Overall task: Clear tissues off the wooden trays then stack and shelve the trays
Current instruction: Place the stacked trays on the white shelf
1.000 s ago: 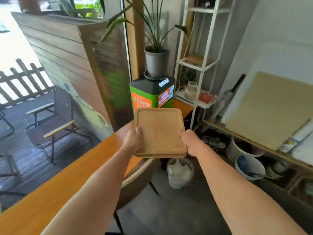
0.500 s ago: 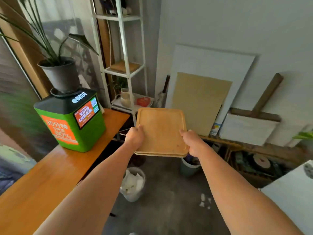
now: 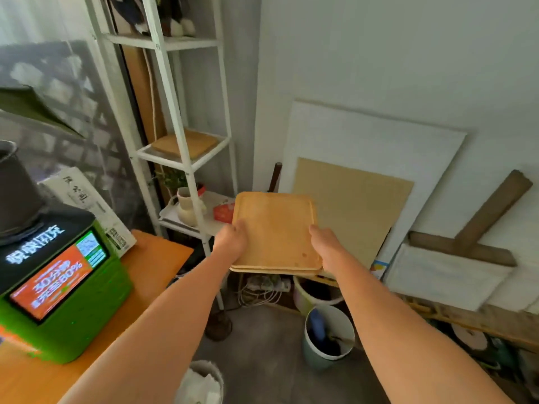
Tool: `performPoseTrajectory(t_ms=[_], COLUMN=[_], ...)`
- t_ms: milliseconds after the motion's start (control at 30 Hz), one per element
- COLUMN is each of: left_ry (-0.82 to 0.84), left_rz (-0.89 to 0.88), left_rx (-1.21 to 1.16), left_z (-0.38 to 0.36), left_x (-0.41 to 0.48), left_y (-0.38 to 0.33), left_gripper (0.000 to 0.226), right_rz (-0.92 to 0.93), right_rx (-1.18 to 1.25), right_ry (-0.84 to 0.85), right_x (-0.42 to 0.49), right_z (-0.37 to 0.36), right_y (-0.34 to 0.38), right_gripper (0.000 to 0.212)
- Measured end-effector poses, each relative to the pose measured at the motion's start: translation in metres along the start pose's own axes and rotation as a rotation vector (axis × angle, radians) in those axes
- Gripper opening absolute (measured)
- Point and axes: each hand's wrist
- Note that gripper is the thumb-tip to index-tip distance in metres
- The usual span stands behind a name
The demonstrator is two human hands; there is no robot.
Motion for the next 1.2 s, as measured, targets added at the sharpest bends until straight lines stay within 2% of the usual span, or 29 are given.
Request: performPoseTrajectory(t_ms=[300,567,633,800,933,1067,1200], left_ry=[-0.158,-0.350,-0.438,-0.562,-0.708,-0.750,-0.842], left_rz=[0.100,0.174,0.254,0.346,0.463,0.609,0.649], left_rx=[-0.122,-0.286,-0.356,-0.441,-0.463,-0.447,-0.482], left_z=[0.052,0.080,0.087,0.099,0.112,0.121,0.126], left_x=[0.139,0.280,0.322,0.384,0.425,0.441,0.451], left_y=[-0.075,-0.124,-0.141,-0.169,-0.162,-0.158,-0.152], left_gripper=[0.064,0.055,0.052,0.037,0.032,0.029,0.029], right_rz=[0.118,0.317,0.331,0.334,0.347,0.338,0.305], right_rx=[-0.079,-0.266,-0.349,-0.351,-0.351,-0.432,-0.428], right_ry=[0.167,0.311,0.401,0.553,0.635,0.746,0.812], right_x=[0.155,0.310,0.365,0.435,0.475,0.498,0.509], right_z=[-0.065,-0.148,-0.180,-0.229,-0.290,-0.333,-0.363], right_y=[0.129,0.255,0.297,0.353,0.375,0.378,0.380], right_gripper=[0.056,0.056,0.056,0.042,0.037,0.040,0.035])
Point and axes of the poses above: each hand's wrist, its own x-axis towards the middle knuckle, its own z-axis out of the back of the hand, y = z × x, and after that the axes turned 2 degrees about z, right-handed
